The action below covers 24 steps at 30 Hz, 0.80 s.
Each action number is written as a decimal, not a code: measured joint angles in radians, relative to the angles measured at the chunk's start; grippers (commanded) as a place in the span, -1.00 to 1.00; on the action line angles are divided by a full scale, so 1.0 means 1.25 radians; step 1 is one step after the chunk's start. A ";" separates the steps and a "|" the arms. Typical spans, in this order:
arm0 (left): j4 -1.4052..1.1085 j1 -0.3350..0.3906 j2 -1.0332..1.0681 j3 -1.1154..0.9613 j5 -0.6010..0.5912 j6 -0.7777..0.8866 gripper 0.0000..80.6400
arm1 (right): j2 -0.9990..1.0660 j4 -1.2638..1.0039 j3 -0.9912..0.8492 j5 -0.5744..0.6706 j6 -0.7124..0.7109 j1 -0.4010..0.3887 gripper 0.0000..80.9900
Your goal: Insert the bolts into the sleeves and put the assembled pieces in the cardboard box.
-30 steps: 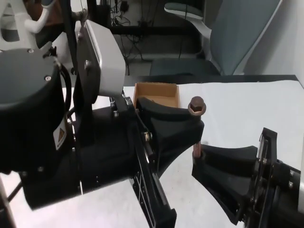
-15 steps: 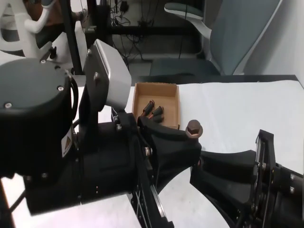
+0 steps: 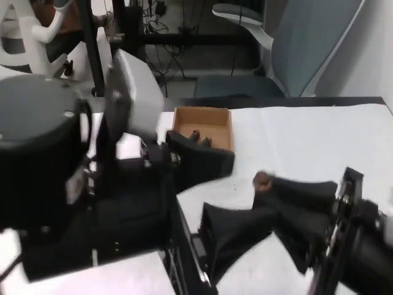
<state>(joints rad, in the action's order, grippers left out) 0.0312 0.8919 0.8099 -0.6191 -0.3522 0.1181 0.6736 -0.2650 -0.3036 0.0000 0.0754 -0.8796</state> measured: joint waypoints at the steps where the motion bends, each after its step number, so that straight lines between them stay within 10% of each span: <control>1: 0.000 -0.002 -0.025 0.000 0.019 0.000 -0.25 | 0.012 0.020 -0.008 -0.027 0.009 0.004 -1.00; 2: 0.006 -0.006 -0.054 0.000 0.059 -0.007 -0.86 | 0.028 0.036 -0.016 -0.042 0.014 0.009 -1.00; 3: 0.014 -0.010 -0.089 0.000 0.093 -0.016 -0.99 | 0.049 0.054 -0.028 -0.050 0.018 0.015 -1.00; 10: 0.266 -0.038 -0.327 -0.009 0.473 -0.120 -0.95 | 0.323 0.111 -0.202 -0.048 0.025 0.069 -1.00; 24: 0.417 -0.043 -0.476 -0.009 0.534 -0.135 -0.95 | 0.909 0.201 -0.667 0.000 0.025 0.275 -1.00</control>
<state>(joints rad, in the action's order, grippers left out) 0.5526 0.8387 0.2147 -0.6305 0.3149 -0.0511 1.8103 -0.0132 -1.1372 0.0000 0.1060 -0.5360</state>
